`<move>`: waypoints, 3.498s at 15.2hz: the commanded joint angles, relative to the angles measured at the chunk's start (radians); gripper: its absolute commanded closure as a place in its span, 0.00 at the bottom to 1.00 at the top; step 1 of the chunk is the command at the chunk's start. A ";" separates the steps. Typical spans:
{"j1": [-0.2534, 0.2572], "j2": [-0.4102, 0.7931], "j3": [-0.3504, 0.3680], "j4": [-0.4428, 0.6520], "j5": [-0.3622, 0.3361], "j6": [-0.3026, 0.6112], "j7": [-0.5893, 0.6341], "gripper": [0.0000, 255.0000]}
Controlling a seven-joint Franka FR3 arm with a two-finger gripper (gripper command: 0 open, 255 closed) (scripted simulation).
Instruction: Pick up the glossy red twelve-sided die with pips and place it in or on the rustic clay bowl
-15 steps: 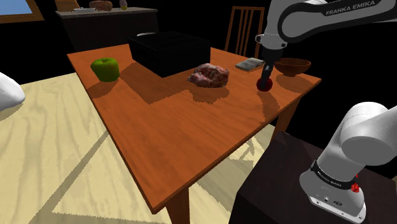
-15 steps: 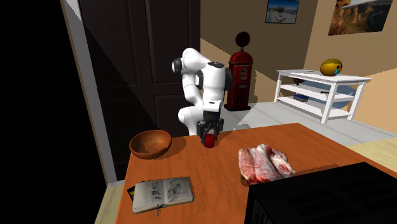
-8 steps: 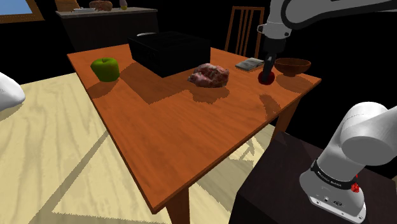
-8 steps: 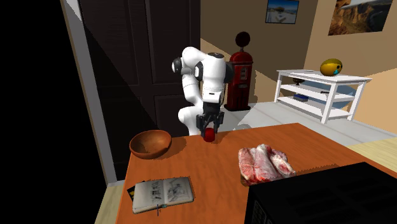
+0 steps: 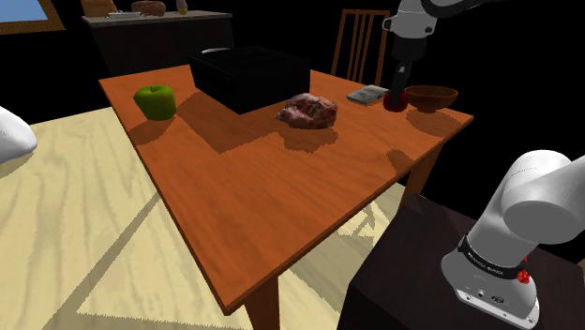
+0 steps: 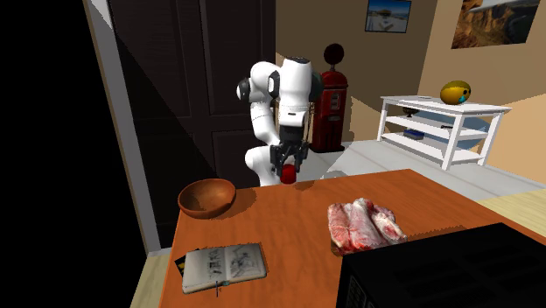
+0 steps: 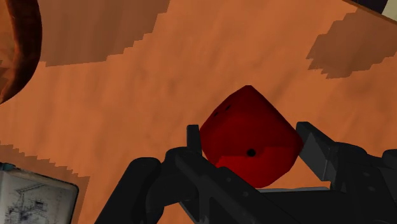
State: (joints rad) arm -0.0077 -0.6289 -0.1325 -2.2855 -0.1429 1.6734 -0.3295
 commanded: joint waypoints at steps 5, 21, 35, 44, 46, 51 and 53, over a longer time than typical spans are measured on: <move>0.002 0.018 0.004 0.095 0.005 -0.077 -0.007 1.00; -0.052 0.091 -0.175 0.263 -0.073 -0.140 -0.238 1.00; -0.092 0.244 -0.409 0.374 -0.103 -0.054 -0.503 1.00; -0.101 0.222 -0.419 0.236 -0.120 0.063 -0.488 1.00; -0.102 0.220 -0.421 0.219 -0.121 0.078 -0.486 1.00; -0.102 0.220 -0.421 0.220 -0.121 0.078 -0.486 1.00; -0.102 0.220 -0.421 0.220 -0.121 0.078 -0.486 1.00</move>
State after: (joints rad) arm -0.1099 -0.4085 -0.5538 -2.0660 -0.2643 1.7513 -0.8156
